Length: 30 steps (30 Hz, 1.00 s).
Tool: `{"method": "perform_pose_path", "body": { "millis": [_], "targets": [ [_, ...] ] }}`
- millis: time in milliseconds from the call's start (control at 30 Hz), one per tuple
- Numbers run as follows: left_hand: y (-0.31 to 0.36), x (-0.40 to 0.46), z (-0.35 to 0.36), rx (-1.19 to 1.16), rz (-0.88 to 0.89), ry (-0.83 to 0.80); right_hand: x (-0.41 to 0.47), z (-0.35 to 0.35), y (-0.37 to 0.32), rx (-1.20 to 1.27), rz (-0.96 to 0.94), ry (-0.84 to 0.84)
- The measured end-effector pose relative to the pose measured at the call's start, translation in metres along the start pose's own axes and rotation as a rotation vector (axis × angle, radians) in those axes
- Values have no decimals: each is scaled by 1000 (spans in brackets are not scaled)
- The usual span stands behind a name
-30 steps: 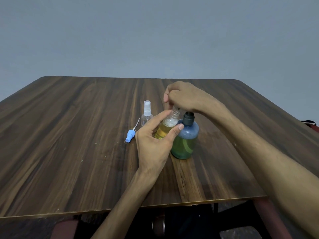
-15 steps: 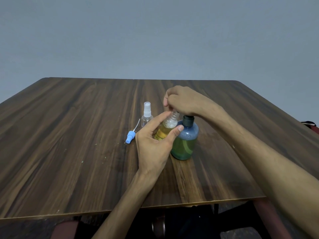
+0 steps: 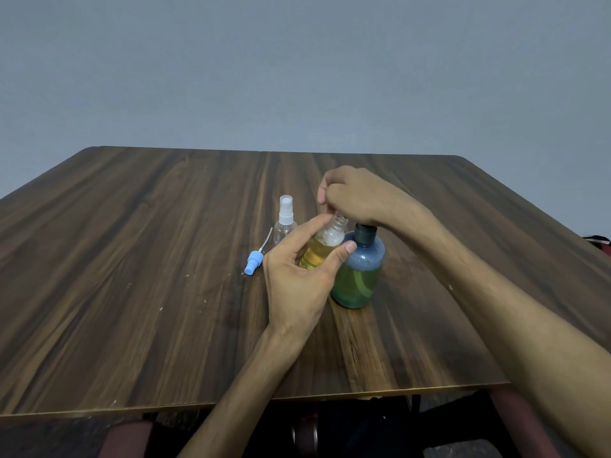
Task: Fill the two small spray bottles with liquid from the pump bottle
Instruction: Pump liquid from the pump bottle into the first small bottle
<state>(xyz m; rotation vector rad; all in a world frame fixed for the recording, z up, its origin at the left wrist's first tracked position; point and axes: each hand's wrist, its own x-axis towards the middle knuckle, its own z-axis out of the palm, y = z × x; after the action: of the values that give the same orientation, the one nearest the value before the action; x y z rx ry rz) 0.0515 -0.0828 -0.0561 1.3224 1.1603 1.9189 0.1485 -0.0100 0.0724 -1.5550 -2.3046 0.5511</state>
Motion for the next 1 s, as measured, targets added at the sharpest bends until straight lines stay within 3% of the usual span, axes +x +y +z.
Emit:
{"method": "perform_pose_path", "body": {
  "millis": [1000],
  "targets": [
    [7, -1, 1, -11, 5, 4, -2, -1, -2, -18, -1, -3]
  ]
}}
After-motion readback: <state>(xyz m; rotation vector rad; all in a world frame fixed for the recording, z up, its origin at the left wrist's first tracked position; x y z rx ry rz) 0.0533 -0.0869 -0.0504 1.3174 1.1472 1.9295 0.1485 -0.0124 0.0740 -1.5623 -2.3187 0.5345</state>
